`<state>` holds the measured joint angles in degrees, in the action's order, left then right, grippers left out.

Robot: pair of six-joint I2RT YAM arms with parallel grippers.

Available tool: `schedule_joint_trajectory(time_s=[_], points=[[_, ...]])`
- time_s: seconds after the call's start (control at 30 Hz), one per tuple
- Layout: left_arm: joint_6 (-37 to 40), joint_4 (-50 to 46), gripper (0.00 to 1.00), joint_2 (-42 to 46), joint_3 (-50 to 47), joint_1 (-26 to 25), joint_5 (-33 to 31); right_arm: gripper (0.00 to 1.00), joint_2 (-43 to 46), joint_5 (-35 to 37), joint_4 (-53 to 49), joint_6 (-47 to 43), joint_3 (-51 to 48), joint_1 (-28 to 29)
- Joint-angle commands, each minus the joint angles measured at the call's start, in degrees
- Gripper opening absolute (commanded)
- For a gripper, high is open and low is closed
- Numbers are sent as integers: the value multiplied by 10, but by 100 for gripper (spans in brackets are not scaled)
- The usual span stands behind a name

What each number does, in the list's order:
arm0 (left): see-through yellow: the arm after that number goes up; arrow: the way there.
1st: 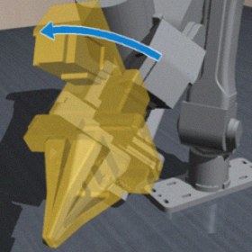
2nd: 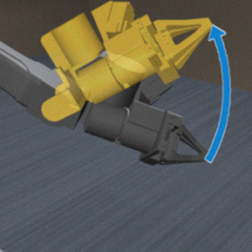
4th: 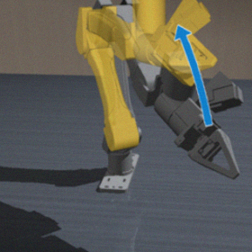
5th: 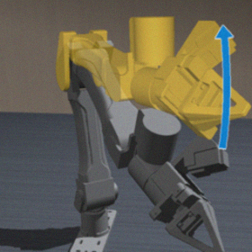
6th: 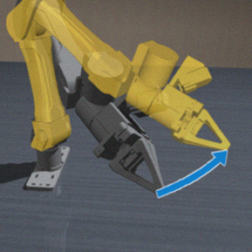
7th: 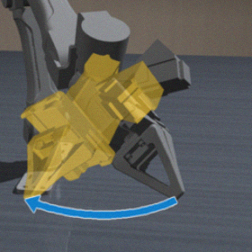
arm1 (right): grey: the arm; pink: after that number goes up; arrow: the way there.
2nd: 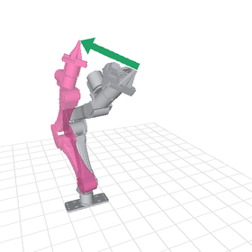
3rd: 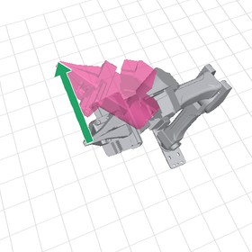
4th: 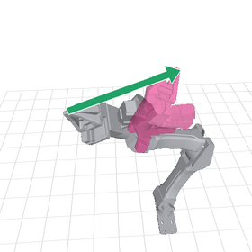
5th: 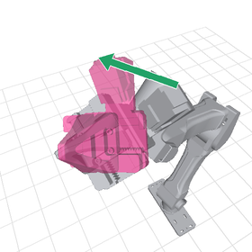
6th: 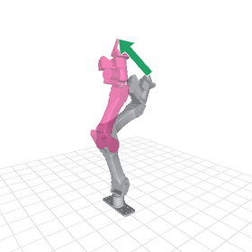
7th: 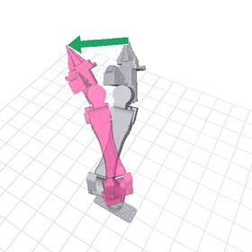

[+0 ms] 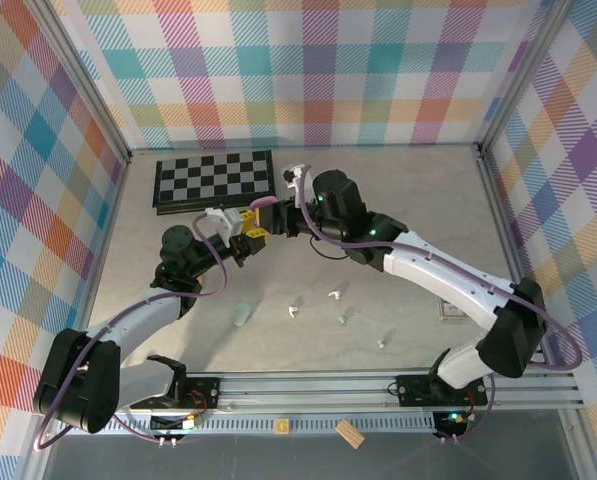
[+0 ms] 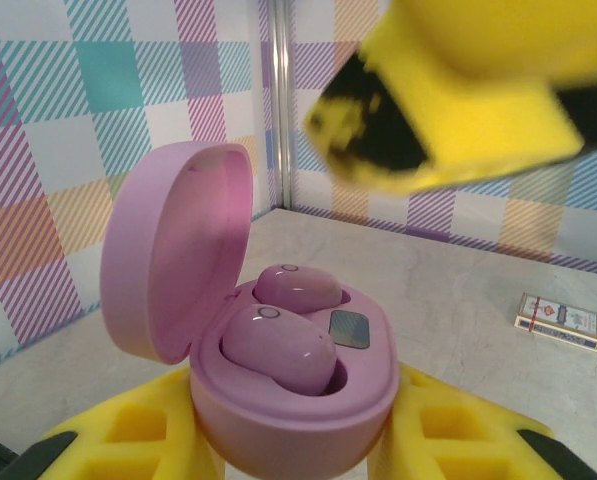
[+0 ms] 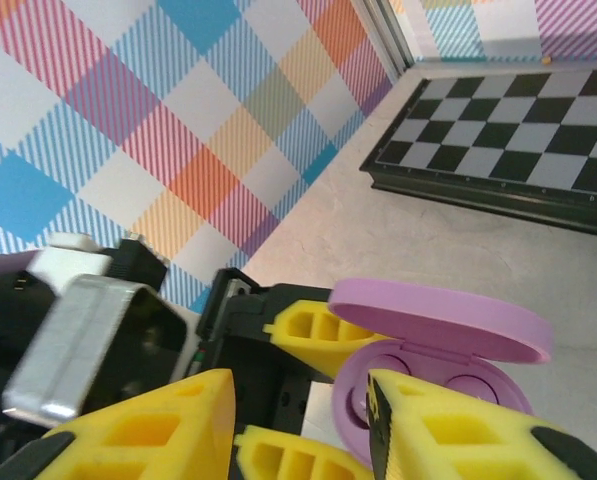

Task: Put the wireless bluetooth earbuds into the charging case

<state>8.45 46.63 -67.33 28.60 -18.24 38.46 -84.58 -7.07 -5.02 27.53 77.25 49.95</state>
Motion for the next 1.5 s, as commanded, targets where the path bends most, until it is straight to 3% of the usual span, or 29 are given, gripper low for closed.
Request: schedule_joint_trajectory(time_s=[0.0, 0.13, 0.27, 0.47, 0.63, 0.87, 1.23, 1.37, 1.47], points=[[8, 24, 32, 7, 15, -5, 10, 42, 32, -12, 4, -13, -5, 4], [18, 18, 32, 12, 15, -5, 16, 43, 56, 14, 2, -17, -21, 4], [24, 21, 32, 15, 10, -5, 38, 50, 61, 37, -16, -27, -13, 0], [19, 20, 32, 25, 2, -7, 52, 53, 8, 87, -130, -33, 70, -16], [26, -8, 32, 31, 5, -7, 72, 54, -40, 90, -168, -39, 116, -25], [25, -15, 32, 44, 1, -7, 48, 55, -65, 87, -190, -40, 134, -26], [4, 9, 32, 41, 2, -7, 3, 59, 4, 33, -132, -24, 48, -33], [-10, 24, 32, 39, 5, -7, 11, 71, 38, -68, -55, 60, -7, -77], [-18, 34, 32, 36, 7, -11, 15, 74, 50, -149, 14, 141, -53, -109]])
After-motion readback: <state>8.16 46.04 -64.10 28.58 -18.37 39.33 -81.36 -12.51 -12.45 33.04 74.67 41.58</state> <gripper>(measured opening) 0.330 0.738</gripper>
